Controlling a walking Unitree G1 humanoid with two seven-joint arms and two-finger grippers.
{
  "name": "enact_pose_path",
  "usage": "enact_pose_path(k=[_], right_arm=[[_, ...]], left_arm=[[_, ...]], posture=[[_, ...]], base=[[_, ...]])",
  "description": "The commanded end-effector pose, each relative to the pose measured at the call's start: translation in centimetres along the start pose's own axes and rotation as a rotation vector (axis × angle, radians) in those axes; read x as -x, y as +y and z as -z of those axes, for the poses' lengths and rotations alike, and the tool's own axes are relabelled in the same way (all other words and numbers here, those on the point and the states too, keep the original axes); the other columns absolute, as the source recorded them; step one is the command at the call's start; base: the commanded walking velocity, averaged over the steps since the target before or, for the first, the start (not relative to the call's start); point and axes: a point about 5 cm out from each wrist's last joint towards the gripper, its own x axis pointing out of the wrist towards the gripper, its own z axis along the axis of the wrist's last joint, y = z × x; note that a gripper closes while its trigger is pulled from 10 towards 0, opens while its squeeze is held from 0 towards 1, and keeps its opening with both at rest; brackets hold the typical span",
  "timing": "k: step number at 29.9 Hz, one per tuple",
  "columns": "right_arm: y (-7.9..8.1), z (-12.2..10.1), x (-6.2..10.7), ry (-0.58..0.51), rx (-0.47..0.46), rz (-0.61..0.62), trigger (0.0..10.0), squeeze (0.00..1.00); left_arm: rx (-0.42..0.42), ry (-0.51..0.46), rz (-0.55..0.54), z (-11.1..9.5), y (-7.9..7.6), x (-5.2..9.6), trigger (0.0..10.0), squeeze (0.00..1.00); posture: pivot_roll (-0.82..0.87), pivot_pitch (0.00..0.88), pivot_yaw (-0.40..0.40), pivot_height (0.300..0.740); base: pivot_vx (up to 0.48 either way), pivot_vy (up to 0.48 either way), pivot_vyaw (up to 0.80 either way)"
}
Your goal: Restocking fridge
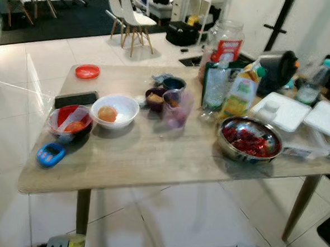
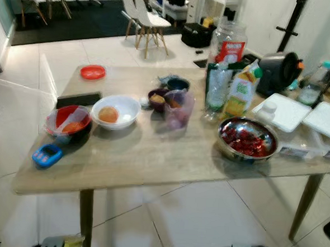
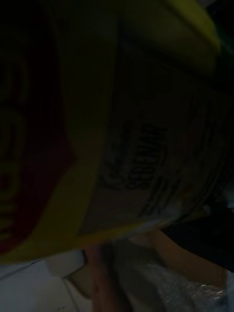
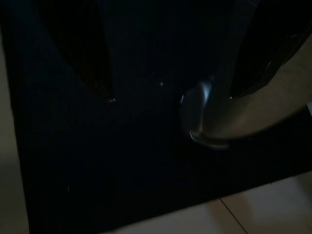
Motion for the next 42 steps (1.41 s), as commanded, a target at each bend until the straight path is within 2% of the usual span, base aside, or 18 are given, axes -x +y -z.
enact_pose_path(k=[1, 12, 42], right_arm=[[0.0, 0.4, 0.0, 0.017, -0.009, 0.002, 10.0, 0.00], [0.7, 0.6, -0.1, 0.020, -0.016, -0.014, 10.0, 0.00], [0.9, 0.7, -0.1, 0.026, -0.021, -0.022, 10.0, 0.00]], left_arm=[[-0.015, 0.000, -0.001, -0.2, 0.4, 0.0, 10.0, 0.00], [-0.032, 0.004, -0.014, -0.2, 1.4, 0.2, 10.0, 0.00], [-0.032, 0.007, -0.008, 0.0, 1.2, 0.2, 10.0, 0.00]], posture=[[-0.03, 0.000, 0.007, 0.740], [-0.02, 0.000, 0.022, 0.740], [-0.02, 0.000, 0.020, 0.740]], base=[[0.000, 0.000, -0.77], [0.000, 0.000, -0.77], [0.000, 0.000, -0.77]])
